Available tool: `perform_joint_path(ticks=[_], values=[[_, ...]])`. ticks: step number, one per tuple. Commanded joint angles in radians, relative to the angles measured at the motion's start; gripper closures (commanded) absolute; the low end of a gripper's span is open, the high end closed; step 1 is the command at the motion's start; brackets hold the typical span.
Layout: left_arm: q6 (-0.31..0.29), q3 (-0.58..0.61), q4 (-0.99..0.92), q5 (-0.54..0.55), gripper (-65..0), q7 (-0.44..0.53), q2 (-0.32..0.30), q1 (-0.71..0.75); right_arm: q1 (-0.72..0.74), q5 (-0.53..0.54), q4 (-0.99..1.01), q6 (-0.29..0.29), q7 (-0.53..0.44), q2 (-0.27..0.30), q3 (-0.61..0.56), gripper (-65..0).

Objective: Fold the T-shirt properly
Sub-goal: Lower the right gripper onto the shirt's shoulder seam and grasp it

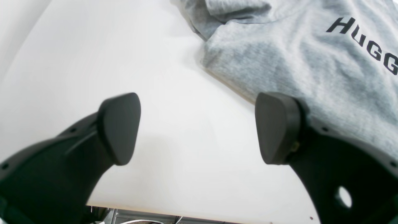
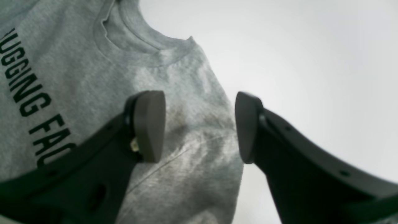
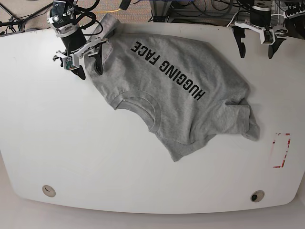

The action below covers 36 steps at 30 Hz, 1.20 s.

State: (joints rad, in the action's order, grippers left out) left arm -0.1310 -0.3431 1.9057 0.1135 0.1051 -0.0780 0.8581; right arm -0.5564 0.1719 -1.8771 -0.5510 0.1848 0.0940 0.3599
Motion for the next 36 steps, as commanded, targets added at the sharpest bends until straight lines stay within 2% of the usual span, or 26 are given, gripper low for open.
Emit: perform_joint_path(ticks=[1,17,19,23,24,36], values=[[0.003,-0.015,0.023,0.101,-52.8,0.046,-0.011,-0.041,0.018,0.002,-0.016,-0.026,0.016,0.016,-0.002,-33.9],[0.000,-0.028,0.026,0.134,-47.3,0.024,-0.012,-0.125,0.073,0.002,-0.019,-0.029,0.053,0.015,-0.006,-33.9],[-0.009,-0.059,0.039,0.123,-53.0,-0.006,-0.011,-0.106,0.317,0.002,0.010,-0.034,0.356,0.060,-0.013,-34.1],[-0.011,-0.057,0.043,0.122,-53.4,-0.003,-0.009,-0.106,0.336,-0.005,0.029,-0.038,0.361,0.074,-0.019,-34.1],[-0.014,-0.047,0.019,0.104,-53.1,-0.043,-0.001,-0.113,0.322,0.012,0.018,-0.025,0.319,0.062,-0.009,-34.2],[-0.014,-0.047,0.021,0.071,-53.1,-0.041,-0.001,-0.116,0.316,0.010,0.017,-0.024,0.319,0.062,-0.012,-34.2]])
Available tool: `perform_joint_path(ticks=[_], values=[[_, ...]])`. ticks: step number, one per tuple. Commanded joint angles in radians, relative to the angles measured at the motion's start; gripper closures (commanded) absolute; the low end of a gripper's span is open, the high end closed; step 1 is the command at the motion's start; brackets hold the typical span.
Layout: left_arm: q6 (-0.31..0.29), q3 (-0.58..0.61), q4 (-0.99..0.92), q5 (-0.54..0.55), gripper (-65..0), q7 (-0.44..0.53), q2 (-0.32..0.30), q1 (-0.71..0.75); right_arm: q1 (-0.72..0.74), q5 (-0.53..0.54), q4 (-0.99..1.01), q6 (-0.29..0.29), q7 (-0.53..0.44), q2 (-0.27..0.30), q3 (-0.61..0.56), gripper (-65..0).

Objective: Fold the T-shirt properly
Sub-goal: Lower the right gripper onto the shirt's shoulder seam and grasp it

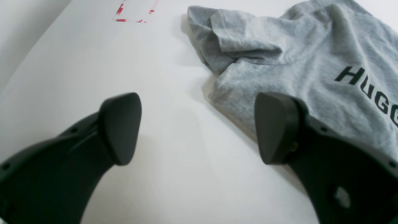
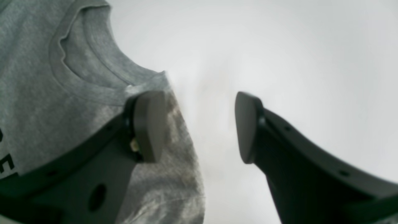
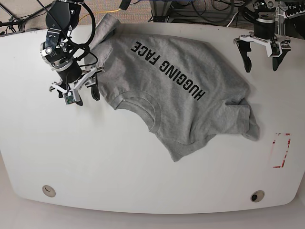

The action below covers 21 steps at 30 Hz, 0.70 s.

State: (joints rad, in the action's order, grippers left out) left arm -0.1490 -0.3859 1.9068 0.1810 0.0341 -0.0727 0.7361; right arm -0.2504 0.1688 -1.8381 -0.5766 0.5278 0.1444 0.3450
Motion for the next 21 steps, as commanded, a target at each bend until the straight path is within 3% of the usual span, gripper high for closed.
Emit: perform_joint_path(ticks=[1,9,17,21], values=[[0.004,-0.005,0.020,0.004,-53.1,0.030,-0.006,0.006,0.010,0.013,-0.022,0.002,-0.024,0.011,0.002,-34.2],[0.002,-0.005,0.020,0.005,-53.1,0.030,-0.006,0.004,0.016,0.016,-0.021,0.002,-0.024,0.010,-0.017,-34.4],[0.002,-0.005,0.020,0.005,-53.1,0.030,-0.006,0.004,0.043,0.015,-0.019,0.002,-0.021,0.010,-0.172,-34.6],[0.002,-0.005,0.020,0.005,-53.1,0.030,-0.006,0.004,0.095,0.015,-0.016,0.002,0.036,0.008,-0.231,-34.6]])
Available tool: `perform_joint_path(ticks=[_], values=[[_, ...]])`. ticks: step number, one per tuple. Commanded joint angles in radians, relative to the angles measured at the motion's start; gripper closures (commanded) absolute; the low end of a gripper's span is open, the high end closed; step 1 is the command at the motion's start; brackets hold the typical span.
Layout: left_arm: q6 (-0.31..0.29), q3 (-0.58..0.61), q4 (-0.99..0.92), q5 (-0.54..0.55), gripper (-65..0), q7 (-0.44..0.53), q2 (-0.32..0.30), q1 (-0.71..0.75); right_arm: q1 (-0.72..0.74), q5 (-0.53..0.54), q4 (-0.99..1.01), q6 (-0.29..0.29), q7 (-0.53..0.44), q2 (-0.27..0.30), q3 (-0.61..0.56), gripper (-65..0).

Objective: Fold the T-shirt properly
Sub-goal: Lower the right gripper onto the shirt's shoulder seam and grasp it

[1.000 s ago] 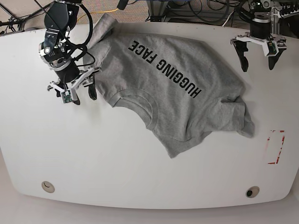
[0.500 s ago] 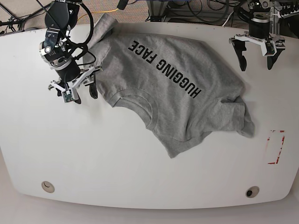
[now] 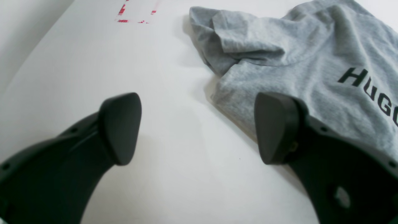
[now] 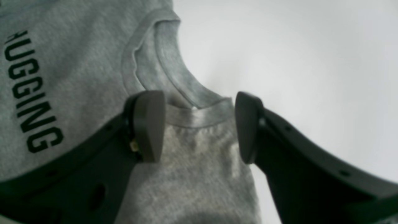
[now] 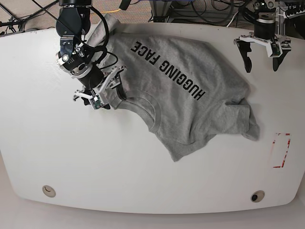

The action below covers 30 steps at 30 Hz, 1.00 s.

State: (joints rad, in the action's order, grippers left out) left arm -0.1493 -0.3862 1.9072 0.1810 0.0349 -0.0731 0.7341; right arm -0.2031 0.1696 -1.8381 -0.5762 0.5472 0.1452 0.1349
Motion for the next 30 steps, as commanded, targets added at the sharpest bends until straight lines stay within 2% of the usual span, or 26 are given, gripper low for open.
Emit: perform_joint_path(ticks=[1,6,14,24,30], values=[[0.003,-0.004,0.019,0.005,-53.1,0.029,-0.006,0.006,0.075,0.014,0.002,0.002,0.035,-0.003,-0.042,-34.6],[0.003,-0.004,0.019,0.005,-53.1,0.029,-0.006,0.006,0.175,0.012,0.085,0.002,0.073,-0.017,-0.064,-34.6],[0.003,-0.004,0.019,0.002,-53.1,0.029,-0.011,0.006,0.268,0.012,0.217,0.002,0.076,-0.009,-0.059,-34.6],[0.003,-0.004,0.015,0.001,-53.1,0.027,-0.011,-0.021,0.227,0.012,0.232,-0.008,0.109,0.032,0.030,-34.6],[0.003,-0.004,0.018,-0.001,-53.1,0.027,-0.008,-0.026,0.193,0.014,0.271,-0.009,0.107,0.038,0.033,-34.7]])
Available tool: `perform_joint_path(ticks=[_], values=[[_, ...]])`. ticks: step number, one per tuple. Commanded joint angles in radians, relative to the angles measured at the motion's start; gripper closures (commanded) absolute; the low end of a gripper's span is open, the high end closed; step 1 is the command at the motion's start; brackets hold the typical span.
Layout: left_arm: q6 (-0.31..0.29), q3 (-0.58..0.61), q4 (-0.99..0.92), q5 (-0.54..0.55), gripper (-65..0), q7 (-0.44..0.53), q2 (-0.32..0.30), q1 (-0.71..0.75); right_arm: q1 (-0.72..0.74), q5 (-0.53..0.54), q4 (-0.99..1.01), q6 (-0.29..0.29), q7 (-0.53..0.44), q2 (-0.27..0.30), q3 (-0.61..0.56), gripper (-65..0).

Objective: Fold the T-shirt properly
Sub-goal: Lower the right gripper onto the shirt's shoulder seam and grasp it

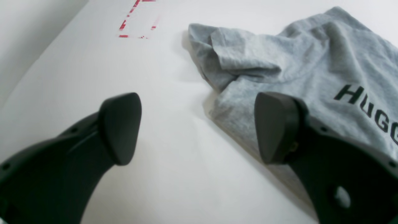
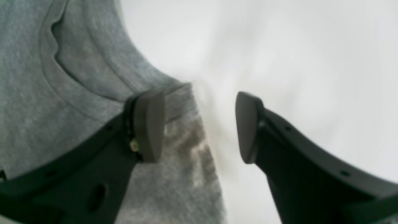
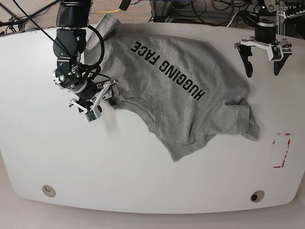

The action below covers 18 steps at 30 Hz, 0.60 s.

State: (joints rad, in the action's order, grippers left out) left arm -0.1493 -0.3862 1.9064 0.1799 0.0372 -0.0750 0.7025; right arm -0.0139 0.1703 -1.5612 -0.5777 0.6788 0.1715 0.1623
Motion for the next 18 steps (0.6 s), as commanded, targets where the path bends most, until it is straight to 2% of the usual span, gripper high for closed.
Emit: perform_joint_path(ticks=[1,10,18], values=[[0.003,-0.004,0.018,0.000,-53.1,0.025,-0.006,0.006,-0.001,0.013,0.000,-0.008,-0.024,0.012,0.006,-34.7],[0.003,-0.004,0.018,0.000,-53.1,0.025,-0.006,0.004,-0.007,0.018,0.098,-0.008,-0.031,0.007,0.003,-34.7],[0.003,-0.004,0.015,0.000,-53.1,0.025,-0.009,0.004,-0.007,0.022,0.163,-0.008,-0.077,0.003,0.003,-33.8]])
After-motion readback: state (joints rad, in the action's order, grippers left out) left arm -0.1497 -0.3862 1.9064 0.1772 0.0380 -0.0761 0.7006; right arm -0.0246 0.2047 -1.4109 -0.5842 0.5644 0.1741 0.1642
